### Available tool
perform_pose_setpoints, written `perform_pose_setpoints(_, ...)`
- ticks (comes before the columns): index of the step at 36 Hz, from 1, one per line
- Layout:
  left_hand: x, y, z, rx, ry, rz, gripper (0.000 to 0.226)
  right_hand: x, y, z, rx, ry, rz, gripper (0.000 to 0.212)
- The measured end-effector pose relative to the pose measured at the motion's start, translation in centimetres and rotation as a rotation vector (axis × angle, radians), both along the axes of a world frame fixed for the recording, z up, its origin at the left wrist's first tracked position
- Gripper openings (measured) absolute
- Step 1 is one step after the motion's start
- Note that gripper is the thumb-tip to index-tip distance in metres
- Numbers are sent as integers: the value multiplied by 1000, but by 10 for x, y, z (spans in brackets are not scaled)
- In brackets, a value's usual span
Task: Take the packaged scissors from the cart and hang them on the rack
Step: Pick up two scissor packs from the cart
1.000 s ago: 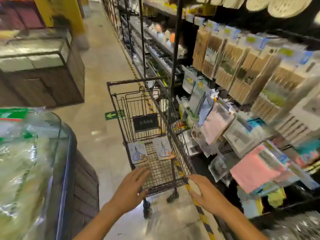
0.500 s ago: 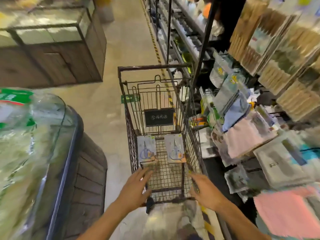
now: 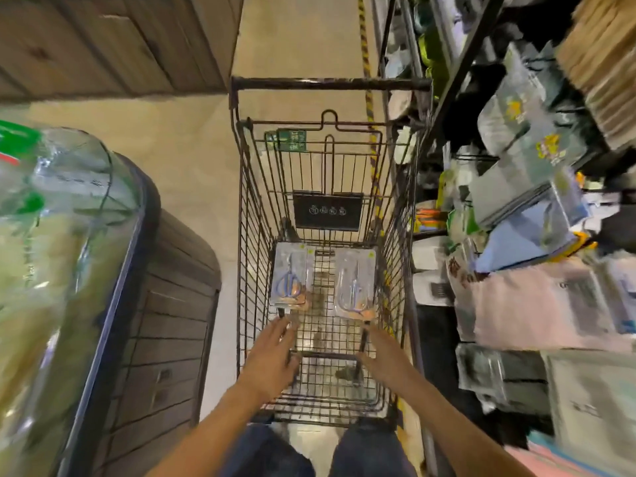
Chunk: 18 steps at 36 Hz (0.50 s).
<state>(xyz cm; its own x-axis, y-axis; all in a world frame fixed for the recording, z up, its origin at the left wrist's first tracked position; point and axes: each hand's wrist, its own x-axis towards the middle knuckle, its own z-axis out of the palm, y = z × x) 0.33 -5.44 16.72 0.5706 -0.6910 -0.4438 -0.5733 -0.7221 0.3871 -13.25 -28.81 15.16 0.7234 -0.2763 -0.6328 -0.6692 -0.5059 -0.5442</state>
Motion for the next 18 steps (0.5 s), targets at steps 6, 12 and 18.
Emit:
perform_pose_setpoints(6,27,-13,-60,47,62,-22,69,23,-3,-34,39,29,-121,66)
perform_pose_setpoints(12,46,-14,-138,91,165,-67,70,37,3,-98,45,58,-315,66)
perform_pose_setpoints(18,58,-21,-200,119,225,46,68,62,-1,-175,6,57,-388,68)
